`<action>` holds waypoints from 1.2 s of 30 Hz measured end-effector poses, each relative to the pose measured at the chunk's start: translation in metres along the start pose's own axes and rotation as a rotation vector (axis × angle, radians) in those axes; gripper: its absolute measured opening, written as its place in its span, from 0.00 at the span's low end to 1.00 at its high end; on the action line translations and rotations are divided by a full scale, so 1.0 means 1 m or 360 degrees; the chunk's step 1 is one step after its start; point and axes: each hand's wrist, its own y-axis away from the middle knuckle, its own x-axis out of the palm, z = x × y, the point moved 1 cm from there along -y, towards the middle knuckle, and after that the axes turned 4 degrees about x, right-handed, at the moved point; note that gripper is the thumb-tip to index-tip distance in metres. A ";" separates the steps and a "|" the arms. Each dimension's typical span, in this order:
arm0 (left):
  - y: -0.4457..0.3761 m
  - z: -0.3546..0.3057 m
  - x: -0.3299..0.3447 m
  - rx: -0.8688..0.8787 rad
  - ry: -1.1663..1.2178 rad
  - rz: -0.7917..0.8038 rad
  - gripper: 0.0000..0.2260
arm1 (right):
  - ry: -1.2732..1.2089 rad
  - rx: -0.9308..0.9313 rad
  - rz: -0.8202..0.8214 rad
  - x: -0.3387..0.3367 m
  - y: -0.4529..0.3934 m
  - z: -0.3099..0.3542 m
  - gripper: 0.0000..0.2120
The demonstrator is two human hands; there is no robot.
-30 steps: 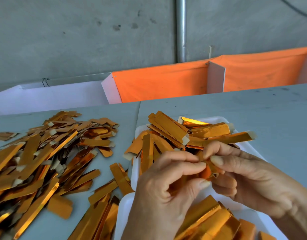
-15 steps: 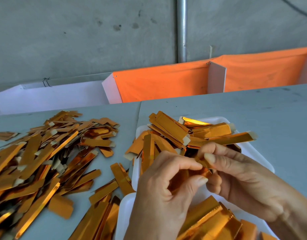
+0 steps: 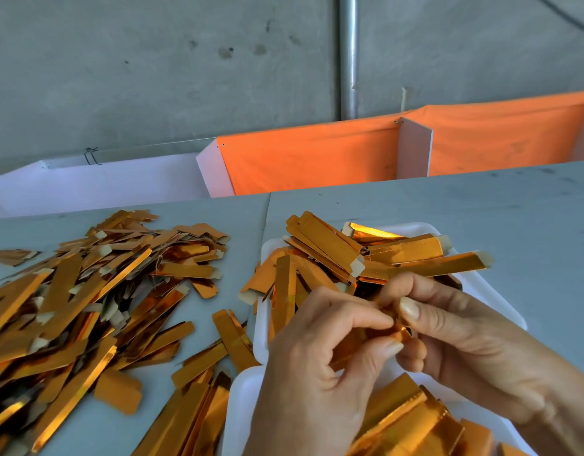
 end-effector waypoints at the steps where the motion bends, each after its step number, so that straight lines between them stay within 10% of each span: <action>1: 0.000 0.000 0.001 -0.0033 0.0046 0.0005 0.07 | -0.0015 0.0015 0.0009 -0.001 0.001 0.001 0.21; 15: 0.002 0.002 0.008 -0.0159 0.0316 -0.0099 0.09 | 0.0310 -0.0260 0.0069 -0.014 0.016 0.023 0.18; 29: 0.003 0.010 0.010 -0.0161 0.0259 -0.0325 0.06 | 0.1655 -0.1219 -0.0544 0.024 0.011 0.012 0.08; 36: 0.004 0.010 0.012 -0.0171 0.0272 -0.0354 0.06 | 0.1773 -0.1190 -0.0638 0.026 0.011 0.012 0.05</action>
